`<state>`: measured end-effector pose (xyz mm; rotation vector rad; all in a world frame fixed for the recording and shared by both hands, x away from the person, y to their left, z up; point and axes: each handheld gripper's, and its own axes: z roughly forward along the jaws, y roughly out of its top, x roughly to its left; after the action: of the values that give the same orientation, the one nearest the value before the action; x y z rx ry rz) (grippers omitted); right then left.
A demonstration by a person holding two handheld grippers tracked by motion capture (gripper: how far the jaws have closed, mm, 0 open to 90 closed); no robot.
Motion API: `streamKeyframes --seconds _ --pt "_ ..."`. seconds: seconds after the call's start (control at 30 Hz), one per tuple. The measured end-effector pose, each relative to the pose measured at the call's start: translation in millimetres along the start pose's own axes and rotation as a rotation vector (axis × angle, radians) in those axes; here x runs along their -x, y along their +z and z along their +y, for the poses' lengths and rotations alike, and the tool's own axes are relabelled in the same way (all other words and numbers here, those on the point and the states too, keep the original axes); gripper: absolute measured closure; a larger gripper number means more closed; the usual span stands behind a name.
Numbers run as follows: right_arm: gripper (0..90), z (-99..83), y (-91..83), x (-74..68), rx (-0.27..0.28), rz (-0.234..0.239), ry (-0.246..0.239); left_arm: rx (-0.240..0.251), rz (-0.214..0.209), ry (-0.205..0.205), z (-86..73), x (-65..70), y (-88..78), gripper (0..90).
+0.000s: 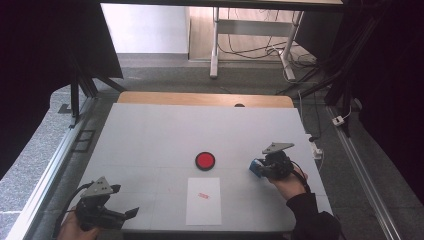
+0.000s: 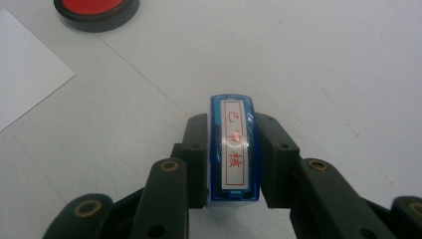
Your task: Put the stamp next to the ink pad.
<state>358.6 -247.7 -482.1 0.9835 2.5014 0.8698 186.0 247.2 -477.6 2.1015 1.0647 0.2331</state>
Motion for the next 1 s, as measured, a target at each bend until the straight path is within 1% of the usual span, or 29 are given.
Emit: streamKeyframes --seconds 0.1,0.4,0.6,1.0 --pt "67.0 -0.2 -0.1 0.4 0.003 0.002 0.004 0.000 0.000 0.000 0.0 0.0 0.0 1.4" --pt "60.2 1.4 -5.4 -0.4 0.034 0.002 0.011 0.001 -0.001 -0.004 -0.1 -0.4 -0.1 1.4" --pt "52.6 2.8 -11.4 -2.3 0.053 0.005 0.010 0.001 -0.003 -0.004 -0.1 -0.5 -0.2 1.5" --pt "35.8 3.7 -17.8 -8.6 0.069 0.033 0.035 0.001 -0.004 -0.002 -0.3 -0.5 -0.4 1.6"
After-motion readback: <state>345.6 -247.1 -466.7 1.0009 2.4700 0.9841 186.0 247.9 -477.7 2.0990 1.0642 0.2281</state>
